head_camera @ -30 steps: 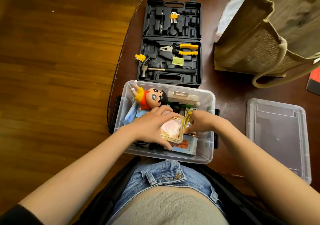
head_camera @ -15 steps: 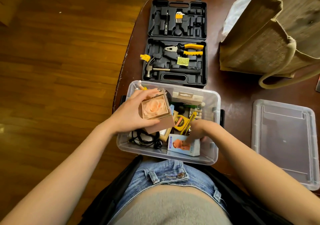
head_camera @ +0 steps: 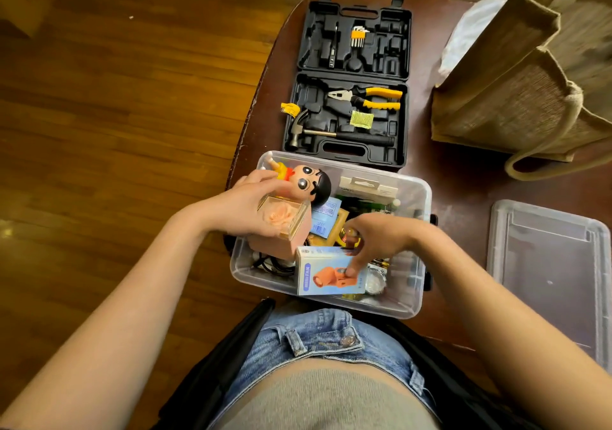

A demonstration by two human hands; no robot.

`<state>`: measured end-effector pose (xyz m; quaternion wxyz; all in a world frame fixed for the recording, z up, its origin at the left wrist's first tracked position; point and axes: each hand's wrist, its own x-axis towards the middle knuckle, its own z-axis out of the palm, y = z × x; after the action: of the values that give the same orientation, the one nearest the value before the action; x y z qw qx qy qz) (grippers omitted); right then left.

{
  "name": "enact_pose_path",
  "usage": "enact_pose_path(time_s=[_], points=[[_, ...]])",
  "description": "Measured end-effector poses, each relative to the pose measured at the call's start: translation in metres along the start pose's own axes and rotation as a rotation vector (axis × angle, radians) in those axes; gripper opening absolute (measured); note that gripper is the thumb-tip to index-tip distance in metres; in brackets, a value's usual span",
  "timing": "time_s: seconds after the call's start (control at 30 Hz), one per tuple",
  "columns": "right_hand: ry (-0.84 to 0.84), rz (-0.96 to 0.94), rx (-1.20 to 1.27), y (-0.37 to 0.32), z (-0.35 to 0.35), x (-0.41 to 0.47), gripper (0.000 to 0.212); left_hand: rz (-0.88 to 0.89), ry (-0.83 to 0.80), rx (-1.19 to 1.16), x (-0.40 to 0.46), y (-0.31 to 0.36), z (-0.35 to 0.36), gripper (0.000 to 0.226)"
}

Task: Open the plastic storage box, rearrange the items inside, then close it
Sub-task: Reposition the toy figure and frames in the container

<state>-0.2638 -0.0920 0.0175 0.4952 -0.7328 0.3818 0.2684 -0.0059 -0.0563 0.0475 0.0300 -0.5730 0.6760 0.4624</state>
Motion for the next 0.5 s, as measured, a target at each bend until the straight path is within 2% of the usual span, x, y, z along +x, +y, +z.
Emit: enact_pose_path(time_s=[0.07,0.17,0.23,0.3,0.4,0.43,0.5], points=[[0.036,0.004,-0.031,-0.001,0.014,0.01,0.048,0.005,0.027,-0.043,0.002,0.008,0.0,0.064],[0.134,-0.004,0.03,0.002,0.025,0.017,0.051,0.065,0.196,-0.138,0.004,0.03,0.006,0.042],[0.176,-0.006,0.102,0.005,0.029,0.016,0.05,0.14,0.231,-0.017,0.008,0.046,0.014,0.032],[0.194,-0.023,0.172,0.006,0.034,0.015,0.045,0.222,0.156,0.289,0.017,0.059,0.027,0.033],[0.182,-0.011,0.22,0.009,0.037,0.012,0.058,0.194,-0.066,0.725,0.036,0.075,0.05,0.05],[0.172,0.02,0.216,0.012,0.036,0.012,0.06,0.157,-0.133,0.791,0.042,0.078,0.056,0.054],[0.159,0.134,0.119,0.017,0.03,0.01,0.049,0.1,-0.222,0.814,0.051,0.081,0.061,0.054]])
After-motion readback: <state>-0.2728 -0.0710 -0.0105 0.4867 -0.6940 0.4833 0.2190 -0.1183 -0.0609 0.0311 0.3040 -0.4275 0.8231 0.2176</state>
